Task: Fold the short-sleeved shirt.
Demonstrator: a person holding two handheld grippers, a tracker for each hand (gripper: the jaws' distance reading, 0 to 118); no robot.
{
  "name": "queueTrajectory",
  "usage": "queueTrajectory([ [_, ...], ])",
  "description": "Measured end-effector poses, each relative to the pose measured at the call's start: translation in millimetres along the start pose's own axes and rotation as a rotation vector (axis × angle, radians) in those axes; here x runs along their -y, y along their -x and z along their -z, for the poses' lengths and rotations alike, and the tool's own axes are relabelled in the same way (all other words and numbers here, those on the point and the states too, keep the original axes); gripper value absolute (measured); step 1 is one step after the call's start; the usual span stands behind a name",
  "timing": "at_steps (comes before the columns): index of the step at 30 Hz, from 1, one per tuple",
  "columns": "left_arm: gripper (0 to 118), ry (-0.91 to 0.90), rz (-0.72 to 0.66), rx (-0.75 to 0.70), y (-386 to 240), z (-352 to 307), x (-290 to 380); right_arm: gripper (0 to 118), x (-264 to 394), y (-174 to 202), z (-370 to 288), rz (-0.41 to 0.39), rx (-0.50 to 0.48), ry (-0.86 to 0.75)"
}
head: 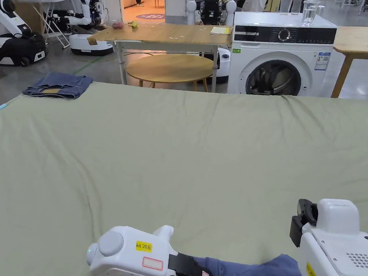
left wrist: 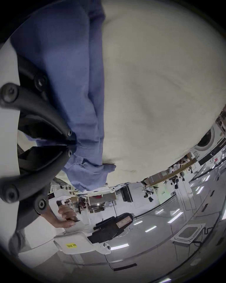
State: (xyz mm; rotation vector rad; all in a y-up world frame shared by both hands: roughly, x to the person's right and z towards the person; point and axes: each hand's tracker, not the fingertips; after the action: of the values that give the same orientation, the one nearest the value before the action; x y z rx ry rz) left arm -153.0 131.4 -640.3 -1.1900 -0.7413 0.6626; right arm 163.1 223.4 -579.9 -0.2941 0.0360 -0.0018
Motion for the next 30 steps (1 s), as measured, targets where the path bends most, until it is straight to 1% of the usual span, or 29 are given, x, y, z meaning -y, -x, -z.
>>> queueTrajectory([
  [2,9,-0.013,0.013,-0.019,-7.6,-17.2,-3.7,0,-1.0,1.3,-2.0,-0.002,-0.003,-0.003],
  [4,16,-0.072,0.047,-0.036,-13.2,-41.4,-7.8,0,-3.2,2.2,-2.9,-0.009,-0.002,-0.012],
  [5,25,-0.096,0.046,-0.018,-14.0,-55.8,-9.0,0,-4.3,2.4,-2.9,-0.012,-0.003,-0.017],
  [7,35,-0.143,0.049,0.003,-13.5,-85.1,-10.5,0,-6.9,2.8,-2.8,-0.013,-0.006,-0.025],
  [9,44,-0.194,0.07,-0.043,-9.8,-113.1,-10.2,0,-8.9,3.8,-2.0,-0.016,-0.007,-0.029],
  [11,54,-0.206,0.083,-0.098,1.1,-135.9,-9.1,0,-9.8,4.9,-1.0,-0.016,-0.012,-0.029],
  [13,61,-0.203,0.057,-0.121,17.8,-150.8,-5.6,0,-9.8,6.8,-0.1,-0.017,-0.015,-0.026],
  [17,61,-0.173,-0.009,-0.115,52.0,-155.4,6.2,0,-8.0,11.5,0.5,-0.022,-0.022,-0.022],
  [22,61,-0.052,-0.045,-0.043,80.3,-115.8,16.5,0,-6.2,14.7,1.4,-0.017,-0.028,-0.013],
  [24,61,-0.063,-0.066,0.08,89.5,-100.8,20.1,0,-5.6,15.0,1.5,-0.016,-0.028,-0.008],
  [25,61,-0.086,-0.075,0.166,93.5,-96.5,20.7,0,-5.1,14.9,1.3,-0.017,-0.029,-0.006],
  [26,59,-0.11,-0.095,0.197,106.2,-94.3,18.4,0,-4.7,14.7,0.7,-0.019,-0.025,-0.004],
  [27,51,-0.131,-0.113,0.206,110.9,-92.0,19.0,0,-4.5,14.2,0.2,-0.02,-0.023,-0.004],
  [28,33,-0.147,-0.134,0.213,114.8,-90.6,19.9,0,-4.3,13.1,-0.5,-0.02,-0.022,-0.003],
  [29,21,-0.158,-0.143,0.189,118.0,-90.3,20.5,0,-3.9,12.5,-1.6,-0.021,-0.018,-0.003],
  [30,18,-0.168,-0.154,0.17,119.0,-90.9,21.4,0,-3.6,11.7,-2.0,-0.023,-0.016,-0.001],
])
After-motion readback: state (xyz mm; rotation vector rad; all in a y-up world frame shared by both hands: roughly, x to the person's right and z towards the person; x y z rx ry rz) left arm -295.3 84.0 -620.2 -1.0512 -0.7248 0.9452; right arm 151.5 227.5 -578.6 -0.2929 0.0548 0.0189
